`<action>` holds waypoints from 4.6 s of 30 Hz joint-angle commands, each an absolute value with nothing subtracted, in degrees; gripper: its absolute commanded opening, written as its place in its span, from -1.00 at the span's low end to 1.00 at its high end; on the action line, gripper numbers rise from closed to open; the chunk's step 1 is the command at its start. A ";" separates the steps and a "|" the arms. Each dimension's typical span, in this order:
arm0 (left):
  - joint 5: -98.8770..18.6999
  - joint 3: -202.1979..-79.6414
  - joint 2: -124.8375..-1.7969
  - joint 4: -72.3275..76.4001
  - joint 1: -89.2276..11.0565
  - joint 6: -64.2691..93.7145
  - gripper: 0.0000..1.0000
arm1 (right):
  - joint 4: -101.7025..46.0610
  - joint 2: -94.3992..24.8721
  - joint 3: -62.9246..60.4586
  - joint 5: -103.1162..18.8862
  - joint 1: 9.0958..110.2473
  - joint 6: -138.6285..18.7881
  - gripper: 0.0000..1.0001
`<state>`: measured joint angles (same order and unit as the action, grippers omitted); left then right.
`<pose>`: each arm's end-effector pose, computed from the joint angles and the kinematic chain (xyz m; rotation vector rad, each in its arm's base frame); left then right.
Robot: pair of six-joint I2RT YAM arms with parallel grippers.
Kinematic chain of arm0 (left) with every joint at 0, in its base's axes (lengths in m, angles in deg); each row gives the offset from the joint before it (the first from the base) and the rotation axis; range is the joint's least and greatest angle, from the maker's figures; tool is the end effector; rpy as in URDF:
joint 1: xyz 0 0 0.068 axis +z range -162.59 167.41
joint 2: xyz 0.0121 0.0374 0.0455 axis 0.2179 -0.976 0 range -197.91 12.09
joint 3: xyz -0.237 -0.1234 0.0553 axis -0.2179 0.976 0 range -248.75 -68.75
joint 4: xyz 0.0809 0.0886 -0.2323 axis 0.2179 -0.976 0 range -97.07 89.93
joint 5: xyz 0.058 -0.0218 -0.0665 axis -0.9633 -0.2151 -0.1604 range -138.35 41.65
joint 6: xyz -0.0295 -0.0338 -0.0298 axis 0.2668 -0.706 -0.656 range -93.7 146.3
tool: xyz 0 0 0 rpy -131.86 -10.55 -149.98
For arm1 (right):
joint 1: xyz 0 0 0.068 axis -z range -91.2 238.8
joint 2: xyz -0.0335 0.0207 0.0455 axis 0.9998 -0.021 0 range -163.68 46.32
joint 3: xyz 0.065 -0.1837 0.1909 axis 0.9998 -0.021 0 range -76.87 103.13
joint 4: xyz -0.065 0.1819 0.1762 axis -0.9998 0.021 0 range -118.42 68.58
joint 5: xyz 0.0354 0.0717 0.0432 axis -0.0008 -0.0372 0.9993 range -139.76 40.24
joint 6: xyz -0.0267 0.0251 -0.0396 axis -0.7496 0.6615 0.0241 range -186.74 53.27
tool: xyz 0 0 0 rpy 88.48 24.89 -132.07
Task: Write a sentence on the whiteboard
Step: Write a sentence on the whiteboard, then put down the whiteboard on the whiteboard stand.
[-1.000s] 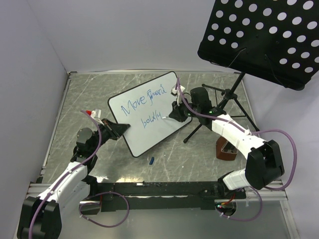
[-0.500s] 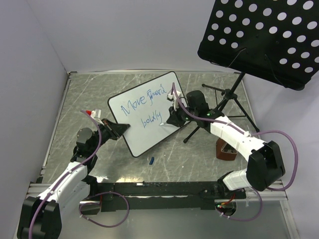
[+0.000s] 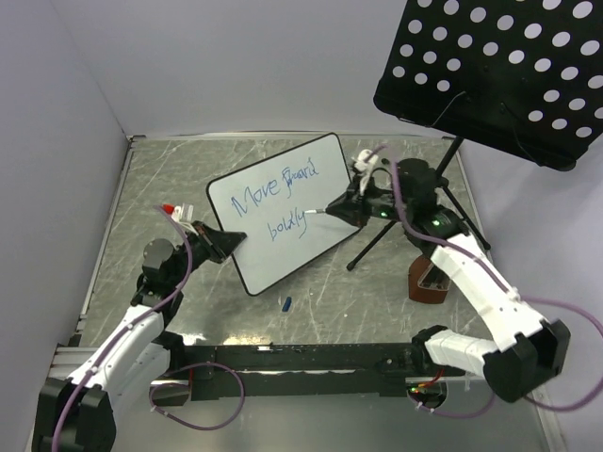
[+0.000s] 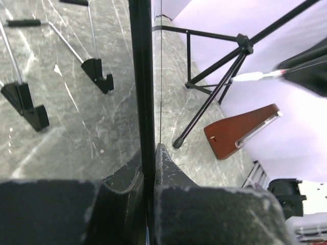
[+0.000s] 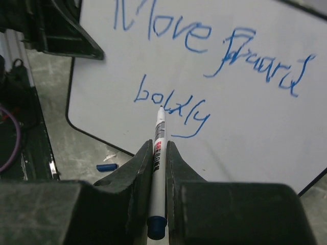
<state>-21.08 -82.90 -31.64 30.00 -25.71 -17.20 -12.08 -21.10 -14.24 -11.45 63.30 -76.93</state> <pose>0.1690 -0.0561 0.2282 -0.0425 1.6820 -1.1308 0.2278 0.1331 0.3598 -1.0074 1.6607 0.8229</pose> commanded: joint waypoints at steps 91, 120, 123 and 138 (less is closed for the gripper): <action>28.04 -139.41 -97.78 9.44 3.95 30.68 -0.97 | -20.15 -11.95 -24.92 10.54 71.75 -71.92 -1.00; 28.03 -135.55 -91.80 13.64 4.55 22.80 -0.98 | -19.89 -12.57 -24.92 10.71 71.31 -72.36 -1.00; 29.34 -136.42 -92.50 13.47 4.55 19.98 -0.98 | -19.89 -12.13 -25.01 10.80 71.22 -72.36 -1.00; 30.84 -140.64 -96.46 20.06 4.46 4.33 -0.98 | -20.07 -11.87 -25.10 10.71 71.31 -72.36 -1.00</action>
<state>28.84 -137.63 -96.57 14.15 4.84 7.78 -18.02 -12.71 -24.84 9.66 71.43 -71.71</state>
